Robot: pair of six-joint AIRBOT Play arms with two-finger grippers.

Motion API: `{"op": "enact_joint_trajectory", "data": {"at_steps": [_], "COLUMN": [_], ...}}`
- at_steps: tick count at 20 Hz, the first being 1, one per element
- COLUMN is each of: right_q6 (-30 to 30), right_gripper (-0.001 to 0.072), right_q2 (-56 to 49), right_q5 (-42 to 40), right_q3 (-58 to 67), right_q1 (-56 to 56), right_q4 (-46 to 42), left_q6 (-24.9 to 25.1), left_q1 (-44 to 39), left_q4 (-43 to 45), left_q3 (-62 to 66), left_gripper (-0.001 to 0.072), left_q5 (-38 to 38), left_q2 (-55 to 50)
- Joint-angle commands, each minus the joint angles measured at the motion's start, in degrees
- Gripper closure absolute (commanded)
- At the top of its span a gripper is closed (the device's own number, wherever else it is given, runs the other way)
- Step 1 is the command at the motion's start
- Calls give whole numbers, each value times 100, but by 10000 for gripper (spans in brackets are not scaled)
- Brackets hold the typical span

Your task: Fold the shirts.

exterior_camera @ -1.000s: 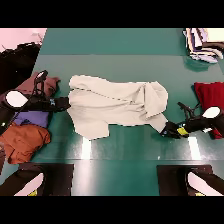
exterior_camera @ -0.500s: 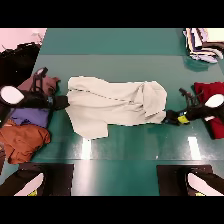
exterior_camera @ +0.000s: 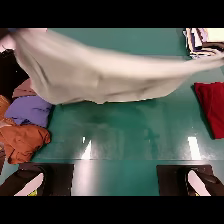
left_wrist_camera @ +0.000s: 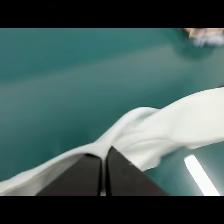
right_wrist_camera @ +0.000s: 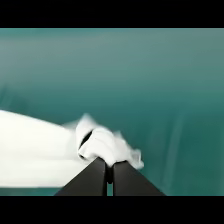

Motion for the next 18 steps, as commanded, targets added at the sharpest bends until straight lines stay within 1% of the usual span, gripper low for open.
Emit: {"op": "enact_joint_trajectory", "data": {"at_steps": [1,3,6,9,11,13,16,18], "right_q6": [-7,-7,-7,-2,55,109,127,356], "right_gripper": [692,692,692,693,693,693,694,694], "right_q2": [439,520,302,-264,-675,-1023,-1655,-2177], "right_q5": [-4,46,216,780,1038,1099,1401,1504], "right_q3": [1233,1655,2354,3132,3348,3056,2155,1569], "right_q1": [-973,-1377,-1519,-1517,-1513,-1268,-647,-225], "right_q4": [-4,-11,-4,4,26,-20,-63,-525], "left_q6": [-94,-286,-448,-514,-702,-739,-739,-719], "left_q1": [4,4,4,4,4,4,4,4], "left_q4": [15,28,44,361,785,975,914,909], "left_q3": [1840,1882,1884,1700,922,-122,-1425,-1978], "left_gripper": [684,685,686,686,686,686,685,685], "left_q5": [-20,404,815,640,400,407,546,640], "left_q2": [98,455,824,822,822,728,238,-367]}}
